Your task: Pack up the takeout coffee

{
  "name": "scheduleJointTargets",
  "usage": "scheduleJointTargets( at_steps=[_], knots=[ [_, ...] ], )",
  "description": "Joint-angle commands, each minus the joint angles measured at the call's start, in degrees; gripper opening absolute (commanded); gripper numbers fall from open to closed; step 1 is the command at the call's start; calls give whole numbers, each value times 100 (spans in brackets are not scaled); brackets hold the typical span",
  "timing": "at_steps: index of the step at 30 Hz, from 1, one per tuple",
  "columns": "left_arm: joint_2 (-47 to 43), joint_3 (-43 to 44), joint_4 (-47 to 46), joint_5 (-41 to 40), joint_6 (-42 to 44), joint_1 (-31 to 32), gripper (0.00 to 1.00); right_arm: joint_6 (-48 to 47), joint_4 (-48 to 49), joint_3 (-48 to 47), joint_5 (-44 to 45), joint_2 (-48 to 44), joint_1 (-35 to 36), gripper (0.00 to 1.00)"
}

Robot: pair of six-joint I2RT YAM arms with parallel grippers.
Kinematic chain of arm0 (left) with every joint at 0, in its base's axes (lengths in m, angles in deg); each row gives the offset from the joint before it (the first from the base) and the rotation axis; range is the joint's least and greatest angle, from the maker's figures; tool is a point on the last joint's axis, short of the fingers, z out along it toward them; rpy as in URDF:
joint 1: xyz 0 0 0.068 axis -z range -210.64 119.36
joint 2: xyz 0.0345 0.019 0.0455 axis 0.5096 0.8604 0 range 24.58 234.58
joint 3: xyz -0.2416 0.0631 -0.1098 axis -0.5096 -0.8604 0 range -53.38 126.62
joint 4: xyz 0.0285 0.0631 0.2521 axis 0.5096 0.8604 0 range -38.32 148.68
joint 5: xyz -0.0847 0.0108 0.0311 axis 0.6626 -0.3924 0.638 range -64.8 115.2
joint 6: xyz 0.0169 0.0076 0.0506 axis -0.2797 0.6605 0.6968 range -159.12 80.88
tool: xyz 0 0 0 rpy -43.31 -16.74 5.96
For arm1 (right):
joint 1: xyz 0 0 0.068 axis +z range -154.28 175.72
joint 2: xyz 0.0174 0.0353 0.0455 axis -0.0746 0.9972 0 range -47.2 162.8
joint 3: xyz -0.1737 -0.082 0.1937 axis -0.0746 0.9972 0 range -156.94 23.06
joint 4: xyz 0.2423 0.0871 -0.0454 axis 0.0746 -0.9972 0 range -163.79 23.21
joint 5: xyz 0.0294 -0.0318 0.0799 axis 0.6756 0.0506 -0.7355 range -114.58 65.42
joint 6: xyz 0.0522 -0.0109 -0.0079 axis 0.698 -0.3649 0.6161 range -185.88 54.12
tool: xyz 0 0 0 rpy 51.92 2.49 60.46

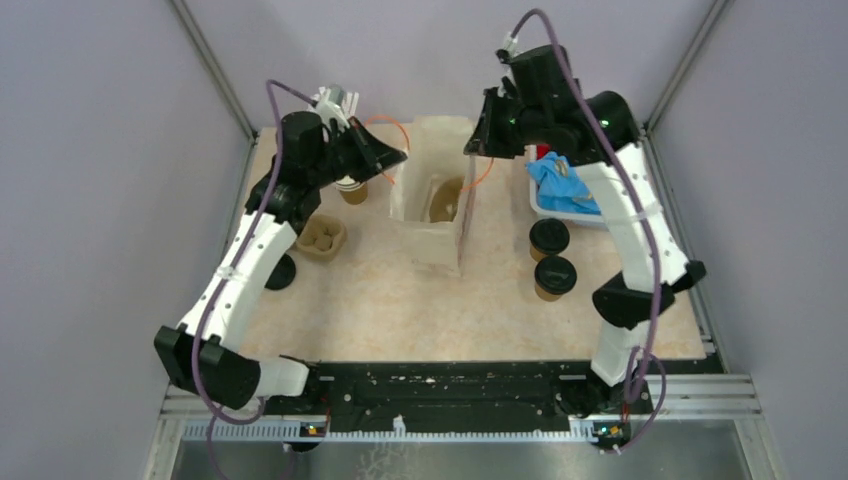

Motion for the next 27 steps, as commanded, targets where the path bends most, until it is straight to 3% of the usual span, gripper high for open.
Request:
scheduleJointTargets(
  at_steps=[1,4,8,11,14,16,18,24,27],
  knots=[
    [-560,124,-245,-253,-128,-1,0,292,204,797,-551,-1170,75,0],
    [-658,-563,274,-843,-403,-76,0,612,1509,2743,-696,-1965,-82,0],
    [-375,-1136,432,-826,-247,-251,0,387,1976,3872,-537,-2044,-467,0],
    [-100,-934,445,-347,-235,-408,0,131,1720,3852,-685,-1783,-683,0],
    [20,-295,65,355,42,-396,0,-204,1540,2977,-965,-1614,-562,0],
    [-95,-38,-399,530,226,-292,0,-491,1596,2449,-1185,-1639,-469,0],
    [-379,-182,-1219,671,359,-216,0,-695,1959,2528,-1403,-1827,-463,0],
    [-1369,-1502,-4013,688,966,-119,0,-921,4130,4614,-1733,-2906,-463,0],
    [-1663,-1973,-4710,690,1506,-108,0,-909,5105,5430,-2008,-3220,-454,0]
  ],
)
